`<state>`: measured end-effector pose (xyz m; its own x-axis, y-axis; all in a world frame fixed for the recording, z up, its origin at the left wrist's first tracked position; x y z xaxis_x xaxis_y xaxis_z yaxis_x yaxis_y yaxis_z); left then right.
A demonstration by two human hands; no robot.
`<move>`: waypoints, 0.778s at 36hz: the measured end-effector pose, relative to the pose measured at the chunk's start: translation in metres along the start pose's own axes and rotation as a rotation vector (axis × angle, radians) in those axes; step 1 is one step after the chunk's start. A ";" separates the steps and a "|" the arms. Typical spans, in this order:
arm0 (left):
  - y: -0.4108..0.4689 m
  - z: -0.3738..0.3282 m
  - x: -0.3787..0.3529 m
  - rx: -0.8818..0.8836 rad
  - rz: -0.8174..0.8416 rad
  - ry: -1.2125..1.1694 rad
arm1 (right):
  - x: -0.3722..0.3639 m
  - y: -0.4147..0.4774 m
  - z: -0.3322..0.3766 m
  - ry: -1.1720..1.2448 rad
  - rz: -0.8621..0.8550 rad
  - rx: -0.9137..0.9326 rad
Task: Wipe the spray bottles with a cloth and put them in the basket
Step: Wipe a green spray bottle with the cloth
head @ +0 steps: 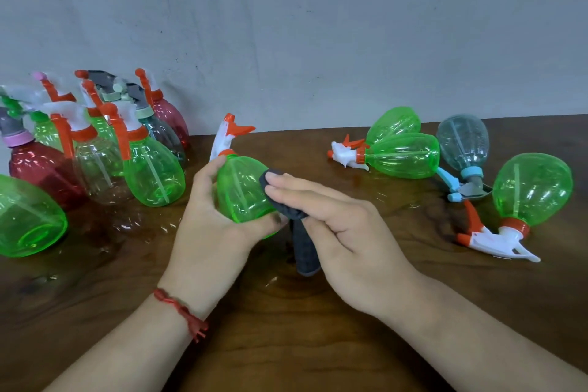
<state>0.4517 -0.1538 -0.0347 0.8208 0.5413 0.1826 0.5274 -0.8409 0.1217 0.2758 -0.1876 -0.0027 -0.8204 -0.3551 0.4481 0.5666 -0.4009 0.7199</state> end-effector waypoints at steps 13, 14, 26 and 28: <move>-0.035 -0.023 -0.045 -0.267 0.270 0.256 | 0.029 -0.002 -0.040 0.374 -0.283 -0.347; -0.034 -0.023 -0.044 -0.252 0.281 0.215 | 0.029 -0.002 -0.042 0.429 -0.312 -0.366; -0.030 -0.022 -0.046 -0.333 0.270 0.332 | 0.022 -0.004 -0.039 0.175 -0.273 -0.285; -0.032 -0.025 -0.046 -0.371 0.256 0.354 | 0.021 -0.004 -0.035 0.097 -0.228 -0.247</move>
<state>0.3917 -0.1515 -0.0227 0.7550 0.3422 0.5594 0.1565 -0.9224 0.3530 0.2587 -0.2233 -0.0148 -0.9238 -0.3066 0.2292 0.3803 -0.6671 0.6406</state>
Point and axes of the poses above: each hand's wrist, its own y-axis towards the middle knuckle, its own x-axis out of the back of the hand, z = x × y, the point moved 8 cm from there along y, towards the middle knuckle, and after that the axes turned 12 degrees about x, right-handed, at the moved point
